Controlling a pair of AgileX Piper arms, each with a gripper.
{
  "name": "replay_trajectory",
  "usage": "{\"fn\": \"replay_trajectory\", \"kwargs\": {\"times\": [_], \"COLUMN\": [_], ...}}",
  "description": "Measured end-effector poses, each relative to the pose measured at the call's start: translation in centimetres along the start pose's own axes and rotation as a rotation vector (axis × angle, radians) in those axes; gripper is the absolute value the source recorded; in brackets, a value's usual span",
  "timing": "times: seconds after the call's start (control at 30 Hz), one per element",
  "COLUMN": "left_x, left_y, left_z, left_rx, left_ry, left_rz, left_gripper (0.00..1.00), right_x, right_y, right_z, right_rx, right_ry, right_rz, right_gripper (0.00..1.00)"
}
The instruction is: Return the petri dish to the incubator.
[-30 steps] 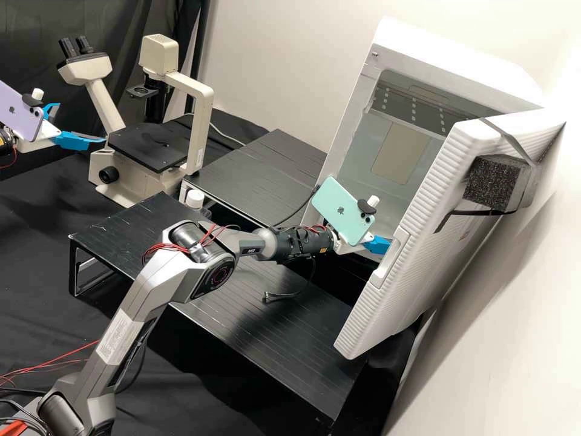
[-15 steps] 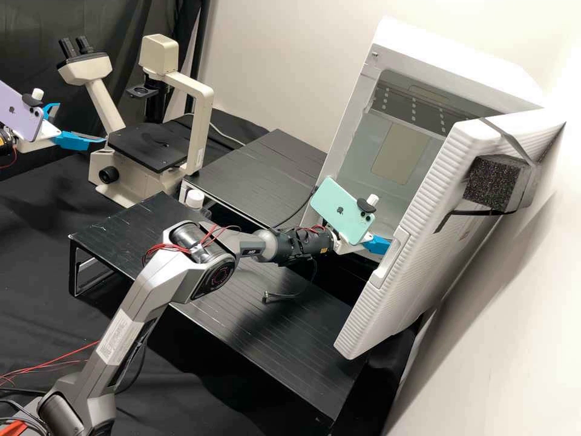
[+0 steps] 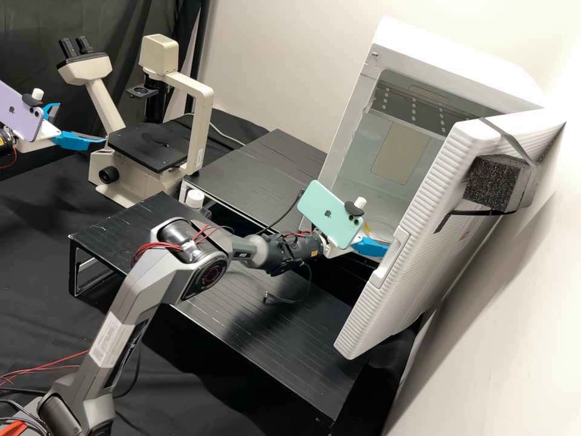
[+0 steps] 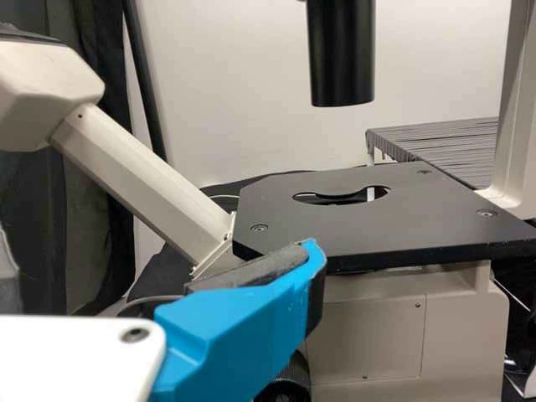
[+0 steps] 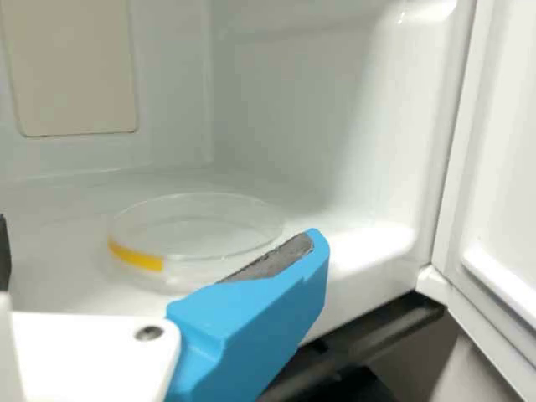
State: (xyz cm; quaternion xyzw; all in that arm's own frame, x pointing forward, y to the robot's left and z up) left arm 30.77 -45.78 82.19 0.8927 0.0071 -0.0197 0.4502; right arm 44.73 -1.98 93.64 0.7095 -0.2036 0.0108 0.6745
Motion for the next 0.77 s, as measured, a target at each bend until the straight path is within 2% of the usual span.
{"fn": "replay_trajectory", "kwargs": {"times": [0.17,0.23,0.33,0.43,0.5,0.57,0.6,0.67,0.77], "left_x": [0.0,0.0,0.0,0.0,0.0,0.0,0.0,0.0,0.0], "left_y": [0.0,0.0,0.0,0.0,0.0,0.0,0.0,0.0,0.0], "left_z": [0.0,0.0,0.0,0.0,0.0,0.0,0.0,0.0,0.0], "left_rx": [0.0,0.0,0.0,0.0,0.0,0.0,0.0,0.0,0.0], "left_ry": [0.0,0.0,0.0,0.0,0.0,0.0,0.0,0.0,0.0], "left_rz": [0.0,0.0,0.0,0.0,0.0,0.0,0.0,0.0,0.0], "left_gripper": [1.0,1.0,1.0,1.0,1.0,1.0,1.0,1.0,1.0], "right_x": [-4.0,-5.8,-8.8,-12.2,-14.0,-15.5,-16.3,-17.4,-18.8], "right_y": [0.9,1.4,1.9,2.0,1.8,1.4,1.2,0.7,-0.3], "right_z": [0.5,0.5,0.0,-0.8,-1.3,-1.4,-1.5,-1.5,-1.4], "right_rx": [0.09,0.104,0.102,0.099,0.097,0.088,0.096,0.132,0.167], "right_ry": [0.031,0.056,0.119,0.232,0.296,0.338,0.355,0.378,0.383], "right_rz": [0.009,0.035,0.092,0.179,0.208,0.191,0.167,0.129,0.071], "right_gripper": [1.0,1.0,1.0,1.0,1.0,1.0,1.0,1.0,1.0]}}
